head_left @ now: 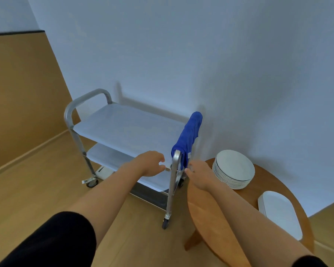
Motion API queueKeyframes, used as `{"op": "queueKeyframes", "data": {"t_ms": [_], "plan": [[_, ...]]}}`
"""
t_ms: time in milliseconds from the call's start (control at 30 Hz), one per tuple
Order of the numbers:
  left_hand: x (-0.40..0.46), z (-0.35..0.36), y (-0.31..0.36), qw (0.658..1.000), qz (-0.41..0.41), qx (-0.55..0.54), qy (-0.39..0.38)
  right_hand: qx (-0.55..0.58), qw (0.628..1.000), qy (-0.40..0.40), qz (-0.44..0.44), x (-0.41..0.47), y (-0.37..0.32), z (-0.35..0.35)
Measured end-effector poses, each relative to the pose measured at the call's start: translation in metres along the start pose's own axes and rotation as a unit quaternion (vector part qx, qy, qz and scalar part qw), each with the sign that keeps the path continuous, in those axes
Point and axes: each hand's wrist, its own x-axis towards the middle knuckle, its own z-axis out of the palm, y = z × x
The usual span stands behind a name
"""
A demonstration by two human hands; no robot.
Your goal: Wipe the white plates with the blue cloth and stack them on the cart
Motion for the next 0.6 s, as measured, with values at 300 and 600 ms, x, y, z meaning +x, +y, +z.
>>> {"op": "queueKeyframes", "data": {"t_ms": [300,600], "plan": [[0.126,-0.014,-0.025,0.996,0.063,0.013,-0.056,0.076,0.992,0.039,0.091,0.086,0.020,0.000],[0.258,-0.064,-0.062,0.982,0.151,0.059,-0.091,0.110,0.974,0.072,0.185,0.201,0.015,-0.003]]}}
